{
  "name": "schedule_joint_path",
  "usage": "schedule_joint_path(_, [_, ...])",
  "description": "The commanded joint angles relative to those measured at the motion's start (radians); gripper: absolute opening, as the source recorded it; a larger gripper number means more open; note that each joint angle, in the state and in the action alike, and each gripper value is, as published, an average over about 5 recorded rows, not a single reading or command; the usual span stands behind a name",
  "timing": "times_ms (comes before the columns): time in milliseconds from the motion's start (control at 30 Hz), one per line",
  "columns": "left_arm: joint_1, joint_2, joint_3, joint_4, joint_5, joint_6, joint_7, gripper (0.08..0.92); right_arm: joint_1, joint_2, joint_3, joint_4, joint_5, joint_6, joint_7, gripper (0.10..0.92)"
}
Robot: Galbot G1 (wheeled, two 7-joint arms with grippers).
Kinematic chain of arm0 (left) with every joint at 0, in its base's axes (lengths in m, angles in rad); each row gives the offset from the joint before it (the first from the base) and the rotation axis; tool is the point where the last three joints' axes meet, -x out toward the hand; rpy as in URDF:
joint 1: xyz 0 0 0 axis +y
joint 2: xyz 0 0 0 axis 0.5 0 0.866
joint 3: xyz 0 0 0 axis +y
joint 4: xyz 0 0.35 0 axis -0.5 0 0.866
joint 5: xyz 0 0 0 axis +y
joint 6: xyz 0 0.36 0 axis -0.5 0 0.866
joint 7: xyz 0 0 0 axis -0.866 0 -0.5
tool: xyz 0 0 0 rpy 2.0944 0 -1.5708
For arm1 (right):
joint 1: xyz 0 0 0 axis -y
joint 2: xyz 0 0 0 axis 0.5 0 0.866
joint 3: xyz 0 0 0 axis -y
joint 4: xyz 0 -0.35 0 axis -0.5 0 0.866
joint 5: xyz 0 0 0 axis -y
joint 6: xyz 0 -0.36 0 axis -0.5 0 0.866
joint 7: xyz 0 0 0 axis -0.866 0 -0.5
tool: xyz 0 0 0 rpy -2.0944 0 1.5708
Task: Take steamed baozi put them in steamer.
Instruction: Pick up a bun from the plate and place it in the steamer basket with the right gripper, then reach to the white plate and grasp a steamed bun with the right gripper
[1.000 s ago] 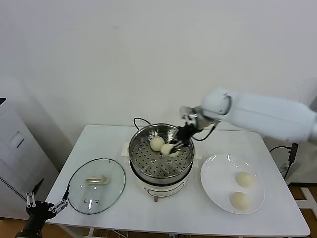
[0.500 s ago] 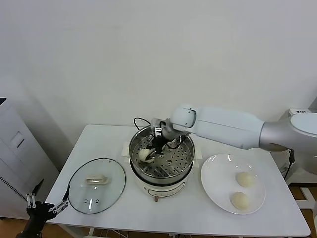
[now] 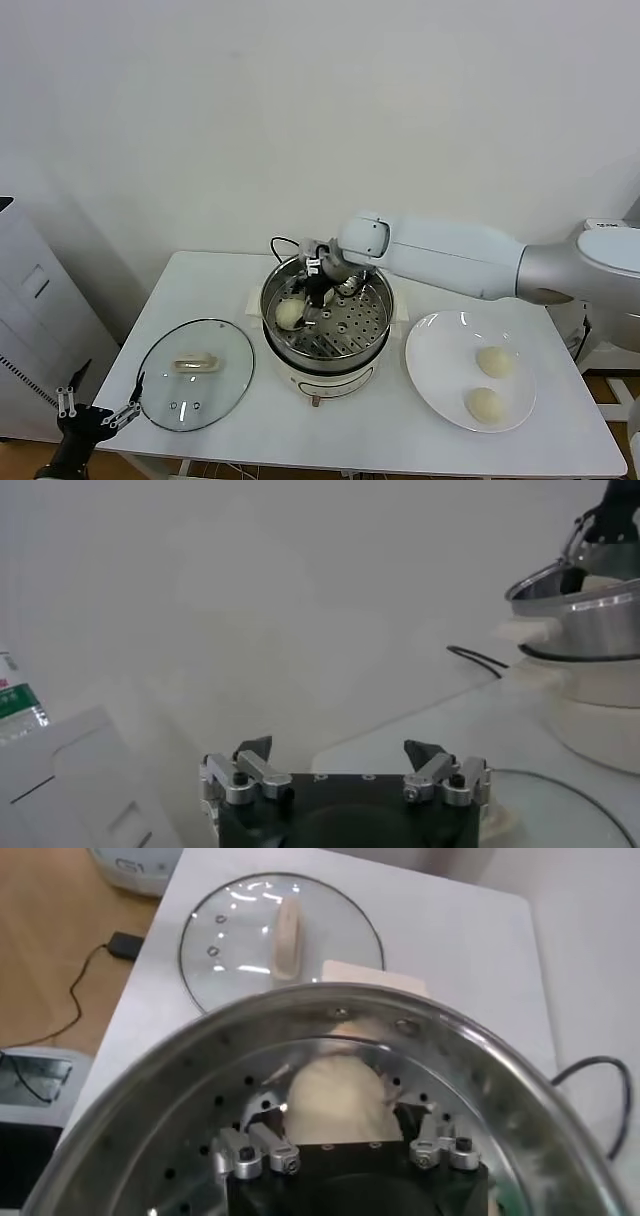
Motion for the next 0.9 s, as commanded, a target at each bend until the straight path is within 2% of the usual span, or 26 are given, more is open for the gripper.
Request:
schedule_joint_path(33, [0.0,0.0,0.006,0.001,0.002,0.002,0.0,0.823,0.153,-0.186,0.034,0.049,-0.022,0.033,-0.189,0.82])
schedule_joint_path(167, [-0.002,0.0,0.009,-0.005,0.002,0.008,0.0,0.823,0.298,-0.321,-0.049,0.078,-0.062,0.069,-0.372,0.822])
schedule_joint_path(300, [-0.009,-0.005,0.016,-0.012,0.004,0.013,-0.001,0.823,0.336,-0.473,-0.126,0.079,-0.211,0.162,-0.485,0.823])
schedule_joint_path(467, [-0.013,-0.022,0.032,-0.027,0.008,0.013,-0.005,0.823,0.169,-0.625,-0.087,0.082,-0.429,0.262,-0.509,0.823])
schedule_joint_path(600, [-0.015,-0.028,0.04,-0.034,0.023,0.017,-0.005,0.823,-0.037,-0.682,0.032,0.09,-0.595,0.324,-0.502,0.823])
schedule_joint_path(767, [-0.011,-0.039,0.042,-0.035,0.039,0.019,-0.005,0.823,-0.328,-0.689,0.215,0.077,-0.687,0.354,-0.482,0.823])
schedule_joint_path(900, [-0.003,-0.051,0.039,-0.038,0.047,0.019,-0.005,0.823,-0.449,-0.669,0.296,0.05,-0.748,0.369,-0.477,0.823])
